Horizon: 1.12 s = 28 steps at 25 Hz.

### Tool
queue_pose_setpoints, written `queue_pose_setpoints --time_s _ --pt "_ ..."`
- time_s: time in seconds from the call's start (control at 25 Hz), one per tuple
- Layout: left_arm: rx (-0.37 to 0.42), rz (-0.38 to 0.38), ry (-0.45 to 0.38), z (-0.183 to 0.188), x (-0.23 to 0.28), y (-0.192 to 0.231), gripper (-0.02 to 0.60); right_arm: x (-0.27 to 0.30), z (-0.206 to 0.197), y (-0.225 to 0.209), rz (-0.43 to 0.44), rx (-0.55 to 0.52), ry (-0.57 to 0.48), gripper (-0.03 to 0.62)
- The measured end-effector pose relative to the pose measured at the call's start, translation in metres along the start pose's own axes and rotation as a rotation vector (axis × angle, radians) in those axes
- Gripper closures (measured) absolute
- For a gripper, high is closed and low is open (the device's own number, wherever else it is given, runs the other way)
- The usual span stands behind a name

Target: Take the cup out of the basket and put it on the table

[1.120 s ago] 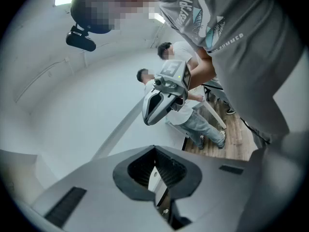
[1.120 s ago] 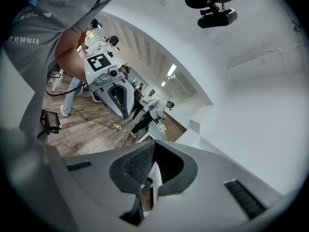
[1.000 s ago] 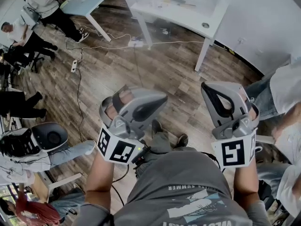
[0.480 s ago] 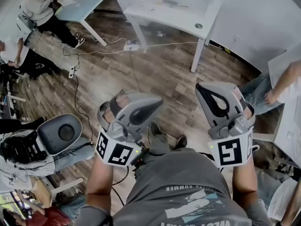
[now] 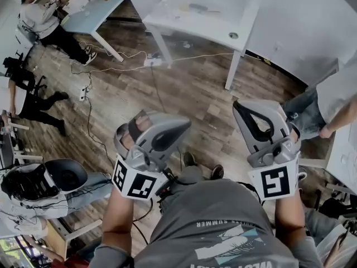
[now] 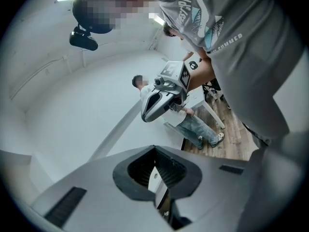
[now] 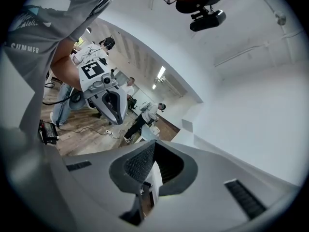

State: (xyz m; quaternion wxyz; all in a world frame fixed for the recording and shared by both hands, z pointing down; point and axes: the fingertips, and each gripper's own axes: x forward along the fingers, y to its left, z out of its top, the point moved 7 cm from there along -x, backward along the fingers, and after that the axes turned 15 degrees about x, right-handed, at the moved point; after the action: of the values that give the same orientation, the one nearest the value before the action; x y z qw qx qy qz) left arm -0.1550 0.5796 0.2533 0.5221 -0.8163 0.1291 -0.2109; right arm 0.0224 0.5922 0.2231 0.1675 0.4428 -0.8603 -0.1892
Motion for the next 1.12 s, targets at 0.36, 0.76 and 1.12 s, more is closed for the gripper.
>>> queue_pose_setpoints --time_s 0.36,0.76,1.12 --pt "0.040 0.029 -0.052 -0.067 -0.009 0.026 0.572 0.052 0.013 0.002 -0.058 -0.046 0.034 0.583" --pt "0.096 0.036 -0.117 -0.118 -0.013 0.039 0.572 0.100 0.020 0.010 -0.091 -0.076 0.109 0.583" --pt "0.078 0.008 -0.096 -0.127 0.026 0.049 0.572 0.111 -0.009 -0.029 -0.081 -0.032 0.100 0.583"
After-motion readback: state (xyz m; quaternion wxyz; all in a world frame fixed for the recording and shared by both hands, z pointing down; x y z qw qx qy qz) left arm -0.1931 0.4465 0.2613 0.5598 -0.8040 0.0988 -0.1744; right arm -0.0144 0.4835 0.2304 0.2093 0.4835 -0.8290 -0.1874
